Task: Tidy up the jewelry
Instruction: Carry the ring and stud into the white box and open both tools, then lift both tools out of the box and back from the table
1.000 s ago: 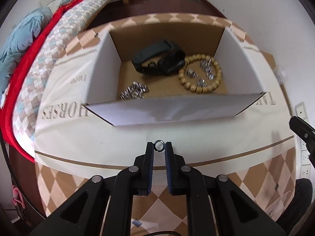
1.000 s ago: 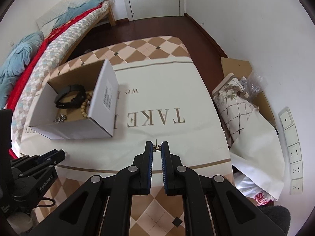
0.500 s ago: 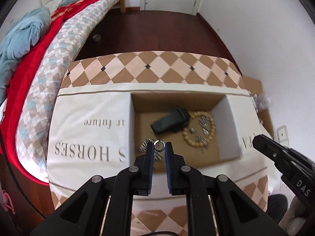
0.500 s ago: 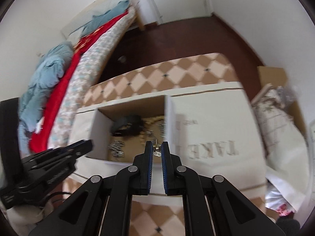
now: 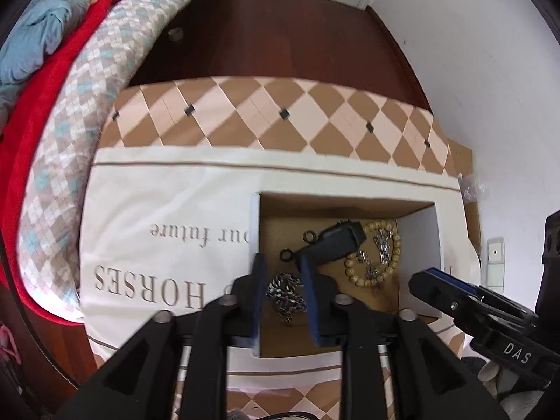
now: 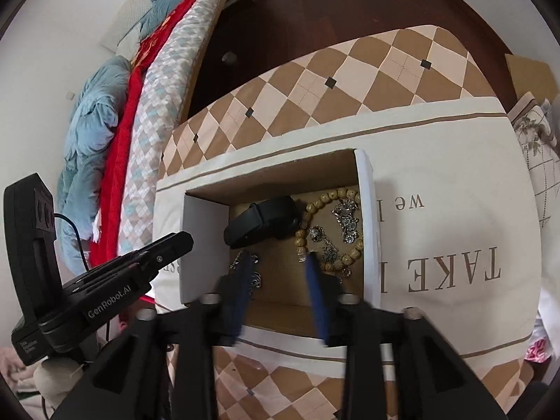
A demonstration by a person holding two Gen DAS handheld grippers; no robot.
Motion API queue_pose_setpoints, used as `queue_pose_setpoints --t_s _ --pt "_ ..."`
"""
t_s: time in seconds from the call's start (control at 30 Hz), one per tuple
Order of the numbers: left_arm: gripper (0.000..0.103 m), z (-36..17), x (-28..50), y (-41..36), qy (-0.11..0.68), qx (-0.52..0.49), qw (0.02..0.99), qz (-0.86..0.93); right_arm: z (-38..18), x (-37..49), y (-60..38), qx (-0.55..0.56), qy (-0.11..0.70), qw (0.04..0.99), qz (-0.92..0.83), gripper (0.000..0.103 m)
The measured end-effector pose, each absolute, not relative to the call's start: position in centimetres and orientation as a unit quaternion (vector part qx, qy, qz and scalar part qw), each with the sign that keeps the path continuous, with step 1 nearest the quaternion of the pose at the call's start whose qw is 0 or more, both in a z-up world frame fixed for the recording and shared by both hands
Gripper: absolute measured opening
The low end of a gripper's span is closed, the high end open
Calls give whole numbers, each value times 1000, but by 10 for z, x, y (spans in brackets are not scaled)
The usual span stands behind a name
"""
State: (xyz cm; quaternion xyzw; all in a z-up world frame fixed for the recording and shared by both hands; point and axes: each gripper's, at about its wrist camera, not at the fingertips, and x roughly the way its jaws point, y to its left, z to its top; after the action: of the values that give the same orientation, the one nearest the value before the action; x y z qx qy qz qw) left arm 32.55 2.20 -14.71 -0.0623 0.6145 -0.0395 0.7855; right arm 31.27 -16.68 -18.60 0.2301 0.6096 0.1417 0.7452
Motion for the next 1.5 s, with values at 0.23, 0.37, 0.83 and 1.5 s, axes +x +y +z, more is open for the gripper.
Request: queue_pose_setpoints --t_s 0.23,0.37,0.83,1.5 --pt "94 -128 314 33 586 -45 809 -3 -162 298 -180 184 586 783 101 64" --pt "101 -123 293 32 569 -13 822 29 -146 283 -172 81 575 813 40 99" --pt "103 -108 227 22 544 17 838 46 -120 224 -166 -25 544 839 -28 103" --pt "103 44 100 -4 429 -17 902 40 34 88 -185 -13 427 904 -26 103"
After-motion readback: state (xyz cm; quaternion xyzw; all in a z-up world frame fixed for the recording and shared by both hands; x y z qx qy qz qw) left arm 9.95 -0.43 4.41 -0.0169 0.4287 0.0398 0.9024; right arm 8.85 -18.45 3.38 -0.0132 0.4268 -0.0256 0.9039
